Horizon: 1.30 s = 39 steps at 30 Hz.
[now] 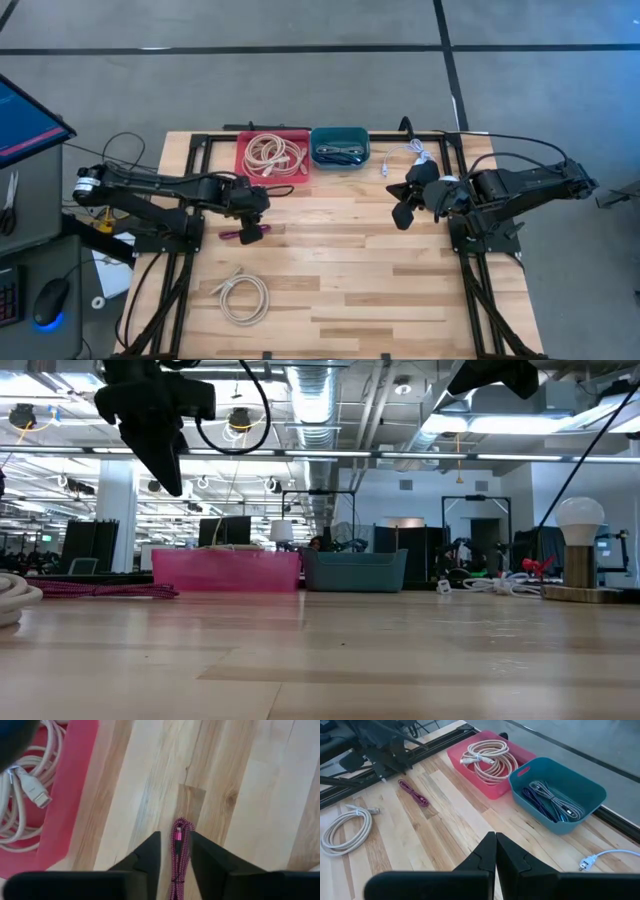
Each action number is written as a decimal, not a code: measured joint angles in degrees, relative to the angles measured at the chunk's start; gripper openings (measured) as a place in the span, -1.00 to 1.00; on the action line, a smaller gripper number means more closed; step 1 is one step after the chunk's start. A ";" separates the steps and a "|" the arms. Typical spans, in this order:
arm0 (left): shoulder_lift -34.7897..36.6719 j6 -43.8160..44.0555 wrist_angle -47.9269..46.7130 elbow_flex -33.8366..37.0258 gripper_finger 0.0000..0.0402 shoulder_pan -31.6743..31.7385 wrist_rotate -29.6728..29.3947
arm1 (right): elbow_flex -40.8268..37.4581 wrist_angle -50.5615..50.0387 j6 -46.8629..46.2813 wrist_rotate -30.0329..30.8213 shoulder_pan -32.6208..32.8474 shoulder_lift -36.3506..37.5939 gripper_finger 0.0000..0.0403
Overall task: Pick & Place USB Port
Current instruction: Put the black pink charger cable into the blue bin
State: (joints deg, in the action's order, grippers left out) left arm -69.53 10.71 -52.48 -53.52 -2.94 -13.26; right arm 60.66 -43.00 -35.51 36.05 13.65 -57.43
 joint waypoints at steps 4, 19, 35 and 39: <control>-1.46 -2.50 0.07 0.00 -0.34 0.00 0.03 | 0.00 0.00 0.00 0.00 0.02 0.00 -1.00; -10.56 -4.01 0.44 0.00 -0.21 -2.25 5.97 | 0.00 -0.02 0.00 0.00 0.02 0.00 -1.00; -16.49 -4.45 7.17 4.42 -0.21 -3.10 4.33 | 0.00 -0.04 0.00 -0.02 0.08 0.00 -1.00; -16.49 -4.22 8.29 7.68 -0.21 -2.71 4.33 | 0.00 -0.10 0.02 -0.02 0.08 0.00 -1.00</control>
State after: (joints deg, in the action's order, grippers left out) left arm -86.02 6.49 -44.19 -45.84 -5.65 -8.93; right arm 60.66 -43.10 -35.48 36.03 13.74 -57.43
